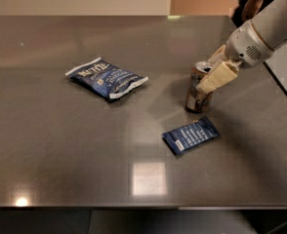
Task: Move orange can near rxbar blueberry
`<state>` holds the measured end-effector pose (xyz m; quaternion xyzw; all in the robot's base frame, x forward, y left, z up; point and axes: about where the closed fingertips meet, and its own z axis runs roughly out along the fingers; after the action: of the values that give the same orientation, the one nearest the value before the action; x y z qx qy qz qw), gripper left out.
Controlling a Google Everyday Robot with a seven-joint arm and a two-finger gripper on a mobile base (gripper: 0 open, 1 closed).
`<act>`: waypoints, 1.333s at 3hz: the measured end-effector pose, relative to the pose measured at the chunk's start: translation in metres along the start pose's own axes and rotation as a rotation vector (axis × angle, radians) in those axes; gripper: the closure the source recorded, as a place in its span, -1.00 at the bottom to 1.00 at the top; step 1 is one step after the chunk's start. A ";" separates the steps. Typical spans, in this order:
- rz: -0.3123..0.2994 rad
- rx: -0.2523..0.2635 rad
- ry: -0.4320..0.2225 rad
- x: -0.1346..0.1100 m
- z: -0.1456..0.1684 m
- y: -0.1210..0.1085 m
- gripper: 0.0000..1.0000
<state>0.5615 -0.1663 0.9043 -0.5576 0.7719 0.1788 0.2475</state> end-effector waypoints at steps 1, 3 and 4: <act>-0.060 -0.035 0.005 -0.009 0.013 0.016 0.70; -0.144 -0.071 0.032 -0.017 0.020 0.043 -0.23; -0.144 -0.071 0.031 -0.018 0.022 0.042 -0.72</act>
Offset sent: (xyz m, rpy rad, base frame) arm -0.0366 0.0435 -0.0090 -0.0440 -0.0123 0.1752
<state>0.5299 -0.1268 0.8972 -0.6226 0.7269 0.1792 0.2278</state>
